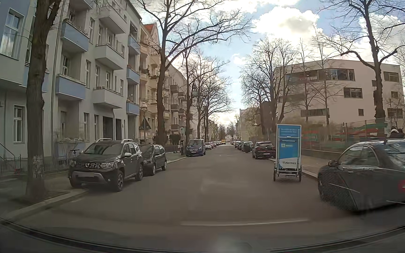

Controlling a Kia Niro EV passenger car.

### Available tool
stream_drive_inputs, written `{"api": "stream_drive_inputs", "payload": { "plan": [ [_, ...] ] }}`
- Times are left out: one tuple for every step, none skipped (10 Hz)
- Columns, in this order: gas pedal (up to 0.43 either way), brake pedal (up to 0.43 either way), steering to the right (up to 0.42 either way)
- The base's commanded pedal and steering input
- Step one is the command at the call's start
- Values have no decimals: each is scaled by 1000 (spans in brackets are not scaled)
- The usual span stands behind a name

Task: Follow the waypoints while adhering to traffic rules and regulations

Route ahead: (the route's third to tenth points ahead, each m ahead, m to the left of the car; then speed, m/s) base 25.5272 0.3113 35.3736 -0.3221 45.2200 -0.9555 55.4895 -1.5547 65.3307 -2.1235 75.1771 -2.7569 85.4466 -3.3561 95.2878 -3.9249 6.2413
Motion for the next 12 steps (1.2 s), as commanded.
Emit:
{"api": "stream_drive_inputs", "payload": {
  "plan": [
    [0, 30, -36],
    [0, 30, -36],
    [0, 30, -30],
    [0, 30, -15],
    [0, 30, -3],
    [0, 30, 1],
    [0, 30, 2],
    [0, 30, 9],
    [0, 30, 23],
    [0, 30, 37],
    [0, 30, 48],
    [0, 30, 51]
  ]
}}
